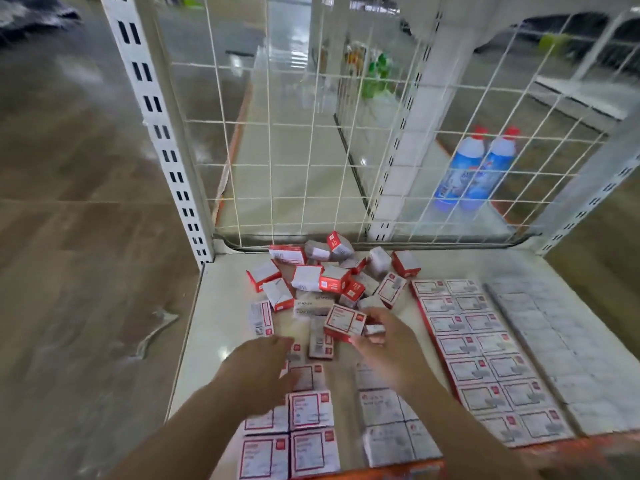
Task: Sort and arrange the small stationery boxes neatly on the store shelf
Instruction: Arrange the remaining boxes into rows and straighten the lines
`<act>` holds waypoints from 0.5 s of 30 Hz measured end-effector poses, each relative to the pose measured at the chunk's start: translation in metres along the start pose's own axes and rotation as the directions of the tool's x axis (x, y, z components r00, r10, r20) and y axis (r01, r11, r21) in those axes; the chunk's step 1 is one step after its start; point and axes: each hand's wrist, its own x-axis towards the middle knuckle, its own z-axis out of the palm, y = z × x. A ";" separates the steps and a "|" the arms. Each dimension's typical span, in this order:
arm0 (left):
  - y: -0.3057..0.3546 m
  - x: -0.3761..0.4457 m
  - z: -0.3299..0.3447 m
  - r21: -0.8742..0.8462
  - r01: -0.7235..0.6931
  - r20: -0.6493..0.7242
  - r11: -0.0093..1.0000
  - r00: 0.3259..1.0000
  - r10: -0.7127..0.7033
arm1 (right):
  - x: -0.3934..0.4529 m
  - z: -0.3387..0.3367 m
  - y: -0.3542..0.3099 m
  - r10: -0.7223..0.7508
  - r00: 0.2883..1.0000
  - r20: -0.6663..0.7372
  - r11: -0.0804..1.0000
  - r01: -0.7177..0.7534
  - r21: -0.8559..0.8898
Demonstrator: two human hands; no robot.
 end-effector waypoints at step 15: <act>0.001 0.007 0.014 -0.013 -0.048 0.080 0.999 0.996 0.049 | -0.012 0.004 0.012 0.038 0.999 -0.032 0.999 -0.039 -0.020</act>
